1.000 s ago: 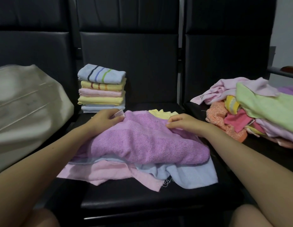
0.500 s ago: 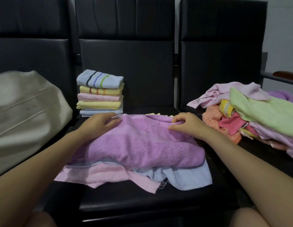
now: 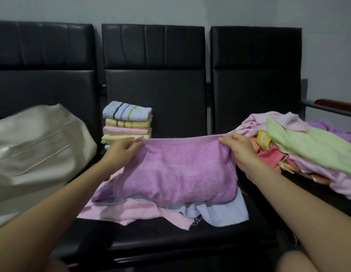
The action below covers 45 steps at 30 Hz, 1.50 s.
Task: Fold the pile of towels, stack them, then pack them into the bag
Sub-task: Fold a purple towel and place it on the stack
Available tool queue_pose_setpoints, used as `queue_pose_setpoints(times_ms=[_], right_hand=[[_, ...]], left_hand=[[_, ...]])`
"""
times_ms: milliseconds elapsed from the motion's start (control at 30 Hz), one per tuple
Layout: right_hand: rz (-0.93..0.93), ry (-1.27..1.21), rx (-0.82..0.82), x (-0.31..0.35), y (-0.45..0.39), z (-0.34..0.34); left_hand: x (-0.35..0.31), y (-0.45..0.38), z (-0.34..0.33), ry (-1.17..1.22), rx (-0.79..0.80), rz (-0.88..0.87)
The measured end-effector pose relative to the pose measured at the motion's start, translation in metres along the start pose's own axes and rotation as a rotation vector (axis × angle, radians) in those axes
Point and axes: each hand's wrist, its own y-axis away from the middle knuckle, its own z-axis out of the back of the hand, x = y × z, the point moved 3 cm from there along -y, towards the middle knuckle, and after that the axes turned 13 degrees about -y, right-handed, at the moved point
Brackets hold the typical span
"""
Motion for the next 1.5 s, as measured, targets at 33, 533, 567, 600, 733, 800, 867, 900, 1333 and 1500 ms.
queue_pose_setpoints(times_ms=[33, 533, 567, 600, 733, 800, 867, 900, 1333, 1500], right_hand=[[0.006, -0.05, -0.033, 0.01, 0.002, -0.003], [0.38, -0.333, -0.032, 0.259, 0.012, -0.084], [0.357, -0.415, -0.007, 0.268, 0.012, -0.087], [0.333, -0.489, 0.014, 0.275, 0.01, -0.09], [0.267, -0.667, 0.03, 0.285, 0.008, -0.095], [0.239, -0.662, 0.019, 0.274, 0.007, -0.094], [0.176, -0.556, 0.001, 0.249, 0.004, -0.089], [0.136, -0.488, -0.01, 0.233, 0.001, -0.085], [-0.12, -0.039, -0.098, -0.009, -0.051, -0.072], [-0.137, 0.054, -0.131, -0.049, -0.082, -0.086]], left_hand=[[-0.006, -0.002, 0.01, 0.041, -0.051, 0.026], [-0.115, -0.044, 0.226, 0.659, -0.56, 0.116], [-0.119, -0.043, 0.234, 0.7, -0.564, 0.133], [-0.122, -0.044, 0.241, 0.736, -0.557, 0.16], [-0.123, -0.044, 0.251, 0.764, -0.402, 0.228], [-0.113, -0.043, 0.241, 0.674, -0.301, 0.237], [-0.095, -0.043, 0.222, 0.521, -0.258, 0.224], [-0.086, -0.041, 0.211, 0.411, -0.243, 0.193], [0.049, -0.048, 0.02, -0.366, -0.035, 0.124], [0.08, -0.074, -0.018, -0.346, -0.025, 0.192]])
